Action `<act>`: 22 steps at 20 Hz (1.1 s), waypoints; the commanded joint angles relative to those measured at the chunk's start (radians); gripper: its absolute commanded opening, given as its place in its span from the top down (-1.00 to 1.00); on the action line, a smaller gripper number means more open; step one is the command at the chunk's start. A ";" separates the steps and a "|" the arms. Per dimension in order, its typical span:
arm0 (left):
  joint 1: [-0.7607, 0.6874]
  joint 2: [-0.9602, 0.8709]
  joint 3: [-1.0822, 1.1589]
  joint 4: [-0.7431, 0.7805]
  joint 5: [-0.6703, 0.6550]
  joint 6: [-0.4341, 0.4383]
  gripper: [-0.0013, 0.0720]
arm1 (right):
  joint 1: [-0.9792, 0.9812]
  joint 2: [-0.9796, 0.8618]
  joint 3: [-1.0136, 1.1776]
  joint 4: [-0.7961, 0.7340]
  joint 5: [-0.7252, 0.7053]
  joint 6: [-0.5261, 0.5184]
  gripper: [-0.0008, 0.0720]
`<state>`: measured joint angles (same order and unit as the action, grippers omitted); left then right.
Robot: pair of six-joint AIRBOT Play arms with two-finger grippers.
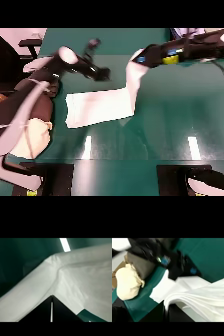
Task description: Fold the shirts.
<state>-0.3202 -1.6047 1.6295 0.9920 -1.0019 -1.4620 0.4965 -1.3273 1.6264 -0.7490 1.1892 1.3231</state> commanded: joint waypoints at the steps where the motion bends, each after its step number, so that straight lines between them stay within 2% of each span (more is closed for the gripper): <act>1: 0.176 0.212 0.008 0.117 -0.056 0.003 0.91 | 0.193 -0.108 0.003 0.023 -0.170 -0.015 0.94; 4: 0.285 0.348 0.008 0.180 -0.059 0.003 0.90 | 0.342 -0.289 0.092 0.066 -0.249 -0.088 0.94; 5: 0.314 0.380 0.008 0.183 -0.064 0.003 0.90 | 0.380 -0.356 0.146 0.064 -0.260 -0.096 0.87; 7: 0.350 0.417 0.007 0.183 -0.081 0.003 0.91 | 0.417 -0.462 0.230 0.071 -0.238 -0.098 -0.45; 10: 0.365 0.423 0.006 0.186 -0.149 0.004 0.91 | 0.386 -0.528 0.310 0.050 -0.051 -0.084 -0.40; 13: 0.364 0.423 0.006 0.186 -0.170 0.004 0.90 | 0.300 -0.490 0.274 -0.069 0.038 -0.050 -0.32; 19: 0.364 0.423 0.006 0.185 -0.211 0.030 0.91 | -0.004 -0.260 -0.186 -0.144 0.005 0.039 -0.32; 20: 0.364 0.423 0.006 0.182 -0.216 0.030 0.91 | -0.064 -0.228 -0.274 -0.139 -0.017 0.043 -0.41; 21: 0.364 0.423 0.006 0.178 -0.219 0.030 0.90 | -0.116 -0.209 -0.343 -0.132 -0.037 0.043 -0.85; 22: 0.364 0.423 0.006 0.176 -0.217 0.030 0.90 | -0.161 -0.206 -0.393 -0.123 -0.045 0.042 -0.88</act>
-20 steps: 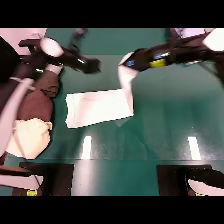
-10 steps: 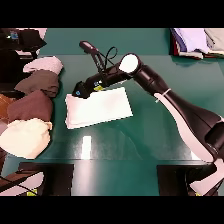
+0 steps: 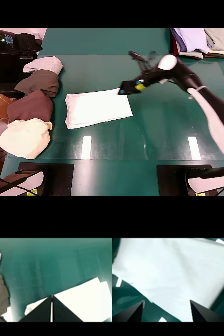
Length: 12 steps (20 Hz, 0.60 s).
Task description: Fold the shirts.
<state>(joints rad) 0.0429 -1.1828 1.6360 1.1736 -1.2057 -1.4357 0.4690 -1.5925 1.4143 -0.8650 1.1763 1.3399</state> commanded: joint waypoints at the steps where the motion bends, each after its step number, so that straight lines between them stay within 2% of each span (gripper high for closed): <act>1: 0.000 0.001 0.000 -0.009 -0.008 0.004 0.91 | -0.164 0.048 -0.210 0.019 -0.033 0.025 -0.86; 2: 0.000 0.001 0.000 -0.011 -0.002 0.004 0.90 | -0.186 0.028 -0.228 0.063 -0.033 0.019 -0.73; 6: 0.000 0.000 0.000 -0.027 0.002 0.004 0.91 | -0.140 -0.110 -0.168 0.169 -0.037 -0.020 -0.71; 8: 0.000 0.000 0.000 -0.032 0.001 0.004 0.90 | -0.075 -0.193 -0.079 0.173 -0.043 -0.020 -0.59; 11: 0.000 0.000 0.000 -0.062 -0.002 0.004 0.91 | 0.009 -0.311 0.052 0.268 -0.046 -0.022 -0.54; 12: 0.000 0.000 0.000 -0.083 -0.003 0.004 0.91 | 0.034 -0.347 0.093 0.280 -0.047 -0.022 -0.28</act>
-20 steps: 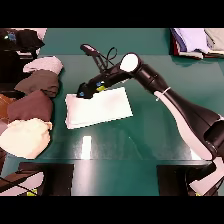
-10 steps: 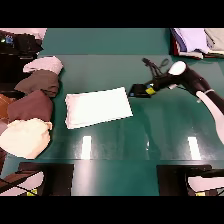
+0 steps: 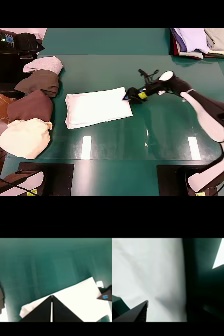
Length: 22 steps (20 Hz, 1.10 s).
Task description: Fold the shirts.
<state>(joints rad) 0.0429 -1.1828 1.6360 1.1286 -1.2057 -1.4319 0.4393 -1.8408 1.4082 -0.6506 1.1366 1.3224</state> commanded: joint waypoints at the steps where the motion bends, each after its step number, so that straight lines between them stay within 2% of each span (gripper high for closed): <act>1: 0.000 -0.001 0.000 -0.062 -0.004 0.002 0.91 | 0.085 -0.126 0.134 0.064 -0.009 -0.004 0.12; 3: -0.008 -0.002 0.000 -0.070 -0.014 0.015 0.91 | 0.108 -0.157 0.183 0.061 -0.008 -0.005 0.78; 4: -0.024 -0.002 0.000 -0.057 -0.018 0.023 0.91 | 0.109 -0.158 0.200 0.046 -0.010 -0.005 0.94; 8: -0.156 -0.002 0.000 0.004 -0.019 0.027 0.91 | 0.019 -0.082 0.215 0.023 0.006 -0.006 0.94; 12: -0.255 -0.002 0.000 0.006 -0.013 0.027 0.91 | -0.181 0.114 0.149 -0.162 -0.011 0.042 0.94; 15: -0.292 -0.002 0.000 0.006 -0.004 0.026 0.91 | -0.405 0.304 -0.014 -0.237 -0.058 0.066 0.94; 22: -0.299 -0.002 0.000 -0.001 0.022 0.013 0.91 | -1.014 0.617 -0.294 -0.243 -0.126 0.068 0.94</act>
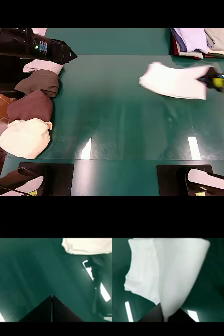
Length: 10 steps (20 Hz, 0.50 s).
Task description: Fold the shirts.
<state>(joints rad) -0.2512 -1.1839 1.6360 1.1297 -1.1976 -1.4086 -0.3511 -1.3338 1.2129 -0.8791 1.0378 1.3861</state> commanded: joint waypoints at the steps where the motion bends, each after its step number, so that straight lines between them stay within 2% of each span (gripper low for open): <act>1: -0.005 0.000 0.000 -0.002 0.020 -0.019 0.91 | -0.296 0.140 -0.132 -0.014 -0.034 0.004 0.94; 6: -0.005 0.000 0.000 -0.003 0.030 -0.032 0.91 | -0.527 0.261 -0.299 -0.015 -0.070 0.005 0.94; 10: -0.005 0.000 0.000 -0.004 0.030 -0.032 0.91 | -0.544 0.325 -0.411 -0.044 -0.057 0.005 0.94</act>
<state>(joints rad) -0.2554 -1.1839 1.6360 1.1259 -1.1702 -1.4384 -0.8585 -1.0588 0.8825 -0.8978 0.9768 1.3914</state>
